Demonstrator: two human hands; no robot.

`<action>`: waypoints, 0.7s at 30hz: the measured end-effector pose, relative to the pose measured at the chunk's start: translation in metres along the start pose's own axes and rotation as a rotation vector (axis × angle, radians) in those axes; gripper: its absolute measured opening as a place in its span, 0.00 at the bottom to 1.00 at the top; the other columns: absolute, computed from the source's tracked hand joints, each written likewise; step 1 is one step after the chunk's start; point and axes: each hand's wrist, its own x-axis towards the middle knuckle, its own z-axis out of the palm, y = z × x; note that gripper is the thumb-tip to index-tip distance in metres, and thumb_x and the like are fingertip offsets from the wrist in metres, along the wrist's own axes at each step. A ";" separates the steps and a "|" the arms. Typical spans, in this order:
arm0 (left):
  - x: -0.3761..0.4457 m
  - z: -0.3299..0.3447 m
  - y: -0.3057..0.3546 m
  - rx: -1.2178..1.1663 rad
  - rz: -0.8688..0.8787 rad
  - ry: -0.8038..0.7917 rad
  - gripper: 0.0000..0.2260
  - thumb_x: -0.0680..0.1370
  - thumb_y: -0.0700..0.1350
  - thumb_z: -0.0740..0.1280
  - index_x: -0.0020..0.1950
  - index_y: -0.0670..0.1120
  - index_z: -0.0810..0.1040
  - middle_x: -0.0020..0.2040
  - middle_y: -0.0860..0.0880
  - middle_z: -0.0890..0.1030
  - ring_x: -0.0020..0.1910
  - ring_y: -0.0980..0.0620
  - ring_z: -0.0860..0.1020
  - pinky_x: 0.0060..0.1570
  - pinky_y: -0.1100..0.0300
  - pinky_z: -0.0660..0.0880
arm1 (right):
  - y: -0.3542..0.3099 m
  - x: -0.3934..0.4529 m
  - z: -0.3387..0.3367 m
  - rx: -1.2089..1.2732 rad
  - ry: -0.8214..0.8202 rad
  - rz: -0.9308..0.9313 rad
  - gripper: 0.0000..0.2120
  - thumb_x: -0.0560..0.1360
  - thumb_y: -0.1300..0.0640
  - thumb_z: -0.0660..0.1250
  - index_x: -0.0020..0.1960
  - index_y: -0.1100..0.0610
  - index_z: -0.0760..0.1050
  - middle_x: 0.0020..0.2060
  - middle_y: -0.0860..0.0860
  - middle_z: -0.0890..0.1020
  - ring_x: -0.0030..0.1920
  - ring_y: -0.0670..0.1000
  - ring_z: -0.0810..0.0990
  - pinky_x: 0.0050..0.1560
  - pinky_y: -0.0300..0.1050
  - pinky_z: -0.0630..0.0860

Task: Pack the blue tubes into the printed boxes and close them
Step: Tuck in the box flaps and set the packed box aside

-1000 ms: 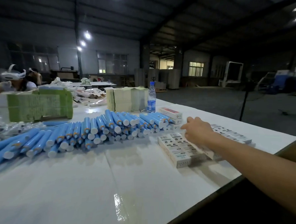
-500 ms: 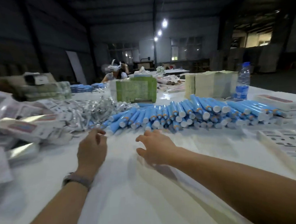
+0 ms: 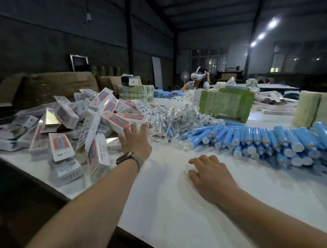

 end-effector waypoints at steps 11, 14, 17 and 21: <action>0.060 0.003 -0.036 0.527 0.160 -0.137 0.20 0.81 0.47 0.60 0.73 0.56 0.66 0.73 0.46 0.66 0.71 0.39 0.67 0.65 0.44 0.68 | 0.000 0.003 0.006 0.036 0.044 -0.067 0.19 0.81 0.43 0.50 0.69 0.41 0.66 0.64 0.40 0.70 0.65 0.48 0.64 0.62 0.46 0.65; 0.061 -0.003 -0.027 0.595 0.252 -0.040 0.19 0.81 0.49 0.61 0.72 0.55 0.66 0.71 0.48 0.71 0.69 0.42 0.70 0.64 0.47 0.69 | 0.000 0.004 0.003 0.052 0.056 -0.067 0.18 0.81 0.44 0.51 0.69 0.42 0.67 0.64 0.42 0.71 0.65 0.49 0.65 0.62 0.47 0.65; 0.051 -0.020 -0.004 0.504 0.383 0.107 0.17 0.81 0.51 0.62 0.69 0.54 0.70 0.67 0.50 0.75 0.68 0.43 0.71 0.65 0.45 0.70 | -0.001 0.004 0.002 0.052 0.061 -0.056 0.19 0.80 0.44 0.52 0.69 0.44 0.68 0.64 0.43 0.72 0.65 0.51 0.66 0.62 0.49 0.66; 0.020 -0.054 0.040 0.080 0.627 0.387 0.15 0.79 0.39 0.62 0.63 0.50 0.79 0.58 0.48 0.81 0.56 0.44 0.77 0.56 0.45 0.74 | -0.001 0.003 0.001 0.052 0.052 -0.038 0.20 0.80 0.44 0.53 0.69 0.45 0.68 0.64 0.45 0.73 0.64 0.53 0.66 0.62 0.51 0.66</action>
